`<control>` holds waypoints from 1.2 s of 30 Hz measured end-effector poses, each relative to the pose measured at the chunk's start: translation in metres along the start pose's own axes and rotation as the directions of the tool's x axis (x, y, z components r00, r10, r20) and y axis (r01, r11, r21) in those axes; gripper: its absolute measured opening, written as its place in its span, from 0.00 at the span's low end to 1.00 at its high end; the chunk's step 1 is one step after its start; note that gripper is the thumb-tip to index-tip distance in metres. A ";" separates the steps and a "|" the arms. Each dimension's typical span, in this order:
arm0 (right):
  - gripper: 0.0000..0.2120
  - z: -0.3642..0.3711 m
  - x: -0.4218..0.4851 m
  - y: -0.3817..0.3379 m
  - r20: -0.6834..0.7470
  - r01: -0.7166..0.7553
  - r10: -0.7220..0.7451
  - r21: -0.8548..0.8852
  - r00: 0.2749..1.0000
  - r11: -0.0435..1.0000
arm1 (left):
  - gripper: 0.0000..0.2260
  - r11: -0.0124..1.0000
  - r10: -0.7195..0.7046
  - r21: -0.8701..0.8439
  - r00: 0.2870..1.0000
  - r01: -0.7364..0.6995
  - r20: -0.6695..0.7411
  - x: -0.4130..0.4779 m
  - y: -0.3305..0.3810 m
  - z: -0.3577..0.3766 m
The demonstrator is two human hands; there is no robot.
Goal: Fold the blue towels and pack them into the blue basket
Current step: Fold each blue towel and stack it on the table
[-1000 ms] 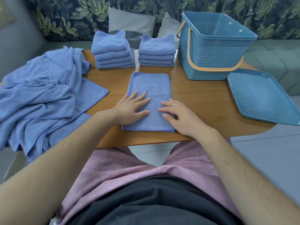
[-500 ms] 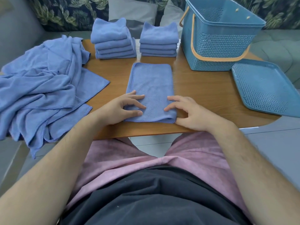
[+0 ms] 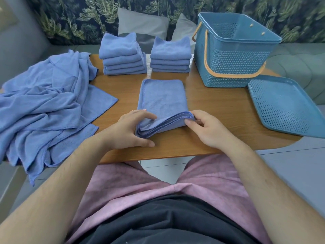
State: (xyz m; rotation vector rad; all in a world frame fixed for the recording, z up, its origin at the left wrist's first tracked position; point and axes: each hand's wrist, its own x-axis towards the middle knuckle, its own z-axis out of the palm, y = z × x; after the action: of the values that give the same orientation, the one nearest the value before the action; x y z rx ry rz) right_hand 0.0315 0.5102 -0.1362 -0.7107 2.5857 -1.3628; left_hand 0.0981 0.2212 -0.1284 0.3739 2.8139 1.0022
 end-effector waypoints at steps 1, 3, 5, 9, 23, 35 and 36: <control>0.07 0.000 0.000 -0.001 -0.005 -0.037 0.038 0.036 0.999 0.999 | 0.32 1.000 0.000 0.004 1.000 0.000 -0.011 0.000 0.001 -0.001; 0.06 -0.001 -0.001 -0.002 -0.003 -0.089 0.090 0.061 0.996 0.994 | 0.27 1.000 0.018 -0.008 0.999 -0.018 -0.029 -0.001 0.000 -0.001; 0.06 -0.002 0.000 -0.001 -0.003 -0.097 0.097 0.050 0.995 0.994 | 0.22 0.997 0.035 -0.063 0.997 -0.039 -0.073 0.000 -0.001 -0.001; 0.06 -0.005 -0.001 -0.002 0.013 -0.102 0.102 0.032 0.995 0.994 | 0.18 0.983 0.111 -0.122 0.971 -0.139 -0.212 0.001 -0.003 0.002; 0.15 -0.012 -0.005 -0.005 0.021 0.230 -0.236 -0.321 0.972 0.919 | 0.11 0.980 0.199 0.042 0.956 -0.194 -0.216 0.009 -0.005 0.005; 0.06 -0.020 -0.005 -0.006 0.062 0.202 -0.192 -0.328 0.979 0.923 | 0.13 0.973 0.229 0.031 0.958 -0.227 -0.173 0.005 -0.007 -0.002; 0.06 -0.020 -0.005 -0.006 0.057 0.199 -0.191 -0.327 0.980 0.924 | 0.13 0.970 0.241 0.030 0.953 -0.239 -0.187 0.005 -0.005 -0.002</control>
State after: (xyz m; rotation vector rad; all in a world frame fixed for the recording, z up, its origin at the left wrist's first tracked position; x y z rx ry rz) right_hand 0.0320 0.5244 -0.1202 -1.0516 2.8210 -0.9571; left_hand 0.0918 0.2173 -0.1303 0.6700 2.9957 1.1290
